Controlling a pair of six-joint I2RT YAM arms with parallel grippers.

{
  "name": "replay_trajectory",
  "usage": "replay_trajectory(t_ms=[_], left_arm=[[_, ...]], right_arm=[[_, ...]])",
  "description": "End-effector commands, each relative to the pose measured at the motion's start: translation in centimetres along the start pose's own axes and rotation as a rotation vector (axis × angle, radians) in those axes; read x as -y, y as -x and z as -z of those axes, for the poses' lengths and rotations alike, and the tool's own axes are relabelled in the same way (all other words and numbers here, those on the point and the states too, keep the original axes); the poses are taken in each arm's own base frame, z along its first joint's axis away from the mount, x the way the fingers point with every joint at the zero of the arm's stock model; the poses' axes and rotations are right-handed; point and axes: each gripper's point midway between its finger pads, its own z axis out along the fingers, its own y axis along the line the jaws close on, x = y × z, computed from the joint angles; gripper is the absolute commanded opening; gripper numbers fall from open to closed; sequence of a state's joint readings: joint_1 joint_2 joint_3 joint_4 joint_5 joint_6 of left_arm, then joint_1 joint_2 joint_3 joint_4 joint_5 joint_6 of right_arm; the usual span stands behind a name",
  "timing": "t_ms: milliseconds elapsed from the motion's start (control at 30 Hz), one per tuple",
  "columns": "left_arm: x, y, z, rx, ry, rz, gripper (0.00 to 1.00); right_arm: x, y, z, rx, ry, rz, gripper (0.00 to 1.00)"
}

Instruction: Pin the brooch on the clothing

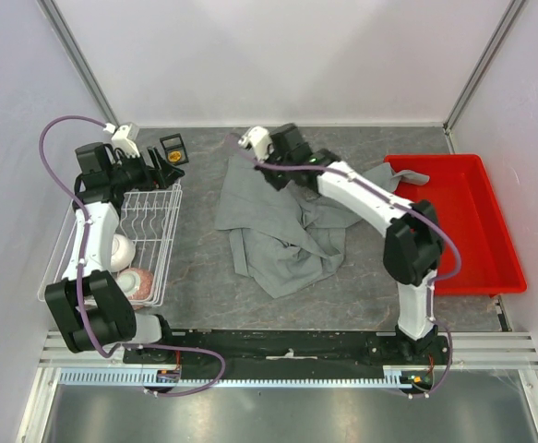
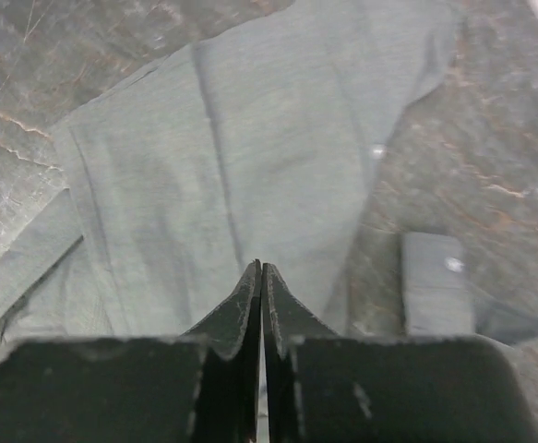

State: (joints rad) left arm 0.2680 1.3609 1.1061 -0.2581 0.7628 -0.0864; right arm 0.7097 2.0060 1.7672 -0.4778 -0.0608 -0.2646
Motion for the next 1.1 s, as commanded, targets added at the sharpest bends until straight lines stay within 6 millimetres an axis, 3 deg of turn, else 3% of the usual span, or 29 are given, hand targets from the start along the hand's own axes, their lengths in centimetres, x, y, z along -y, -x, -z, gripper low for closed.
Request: replay_trajectory(t_ms=[0, 33, 67, 100, 167, 333, 600, 733, 867, 1067], left_arm=[[0.4, 1.4, -0.2, 0.033, -0.034, 0.009, 0.86], [0.4, 1.5, -0.2, 0.036, -0.031, 0.01, 0.86], [0.3, 1.5, -0.3, 0.035, -0.028, 0.014, 0.86], [0.2, 1.6, -0.3, 0.037, -0.02, 0.02, 0.86], [0.1, 1.6, -0.3, 0.038, -0.016, 0.023, 0.87], [0.4, 1.5, 0.1, 0.042, -0.009, 0.021, 0.88], [0.4, 0.9, 0.2, 0.035, -0.007, 0.033, 0.87], [0.2, 0.7, 0.1, 0.029, -0.005, 0.045, 0.88], [0.3, 0.7, 0.0, 0.028, -0.009, 0.044, 0.87], [0.2, 0.4, -0.2, 0.021, -0.018, 0.055, 0.86]], right_arm=[[-0.7, 1.4, 3.1, 0.041, 0.154, -0.026, 0.19], [-2.1, 0.2, 2.1, -0.015, 0.193, -0.006, 0.33], [-2.7, 0.9, 1.9, -0.014, 0.203, 0.012, 0.53], [-3.3, 0.6, 1.4, -0.03, 0.213, 0.024, 0.6], [-5.2, -0.2, -0.1, -0.058, 0.231, 0.068, 0.71], [-7.8, -2.3, -3.0, -0.133, 0.195, 0.179, 0.75], [-9.3, -4.5, -6.3, -0.189, 0.135, 0.261, 0.72], [-8.4, -4.9, -7.5, -0.21, 0.052, 0.273, 0.66], [-7.8, -4.6, -7.6, -0.213, 0.011, 0.267, 0.51], [-7.2, -1.9, -5.5, -0.151, -0.006, 0.246, 0.26]])
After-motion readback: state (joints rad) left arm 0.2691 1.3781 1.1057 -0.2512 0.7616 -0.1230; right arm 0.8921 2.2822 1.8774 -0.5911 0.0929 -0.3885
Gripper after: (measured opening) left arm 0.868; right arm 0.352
